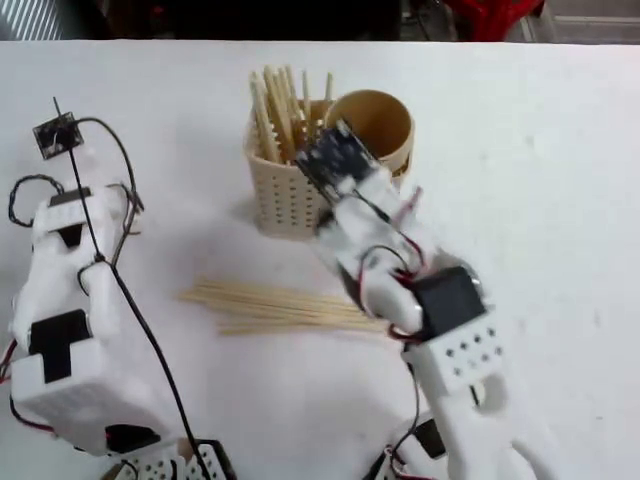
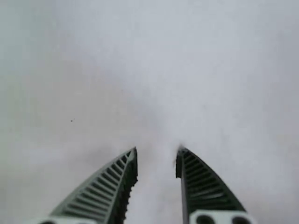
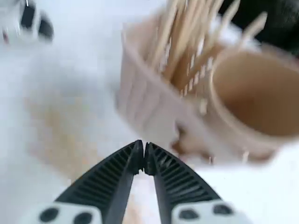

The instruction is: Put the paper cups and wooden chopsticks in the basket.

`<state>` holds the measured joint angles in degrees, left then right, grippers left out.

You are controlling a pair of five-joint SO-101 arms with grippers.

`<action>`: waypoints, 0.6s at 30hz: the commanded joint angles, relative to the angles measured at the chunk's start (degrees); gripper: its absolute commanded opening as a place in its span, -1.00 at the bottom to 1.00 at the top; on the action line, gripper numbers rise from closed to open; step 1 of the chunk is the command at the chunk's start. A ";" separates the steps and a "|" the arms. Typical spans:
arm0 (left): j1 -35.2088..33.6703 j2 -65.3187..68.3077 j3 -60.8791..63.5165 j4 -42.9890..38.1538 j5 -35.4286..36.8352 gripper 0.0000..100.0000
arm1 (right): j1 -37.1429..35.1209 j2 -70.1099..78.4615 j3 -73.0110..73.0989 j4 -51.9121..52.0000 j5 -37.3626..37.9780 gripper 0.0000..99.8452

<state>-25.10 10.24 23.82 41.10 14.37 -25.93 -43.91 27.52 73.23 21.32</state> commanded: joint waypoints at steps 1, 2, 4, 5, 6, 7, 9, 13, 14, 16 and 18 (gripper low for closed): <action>4.44 -9.45 -5.80 12.92 -11.25 -0.69 | 7.52 -3.21 5.54 8.84 5.71 -0.97; 6.02 -10.86 -6.15 14.95 -15.30 -0.69 | 10.33 -3.74 8.97 9.63 8.09 -0.97; 9.10 -12.97 -7.12 20.84 -24.26 -0.69 | 16.31 -3.82 15.91 9.89 12.75 -0.97; 10.51 -13.85 -8.00 25.14 -28.57 -0.69 | 19.38 -3.82 19.25 9.27 14.51 -0.97; 12.09 -14.64 -9.14 30.07 -32.79 -0.69 | 22.29 -3.82 22.95 7.34 15.91 -0.97; 13.67 -15.43 -10.46 35.34 -36.84 -0.69 | 25.10 -4.00 26.29 4.97 16.88 -0.97; 17.36 -17.27 -12.84 44.40 -45.10 -0.70 | 29.85 -5.05 33.14 -0.84 18.20 -0.97; 24.48 -20.79 -14.24 50.73 -53.01 -0.70 | 33.10 -8.92 45.01 -9.89 18.46 -0.97; 26.33 -21.14 -14.15 50.73 -53.80 -0.70 | 32.75 -10.07 47.82 -11.65 18.46 -0.97; 30.64 -21.23 -13.10 50.02 -55.21 -0.70 | 32.75 -12.53 51.96 -14.55 18.46 -0.97; 34.68 -21.14 -10.73 47.30 -55.82 -0.70 | 33.27 -14.64 54.15 -15.69 18.46 -0.97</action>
<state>1.71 -8.57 12.22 90.59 -39.08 5.98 -55.34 79.30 60.22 39.08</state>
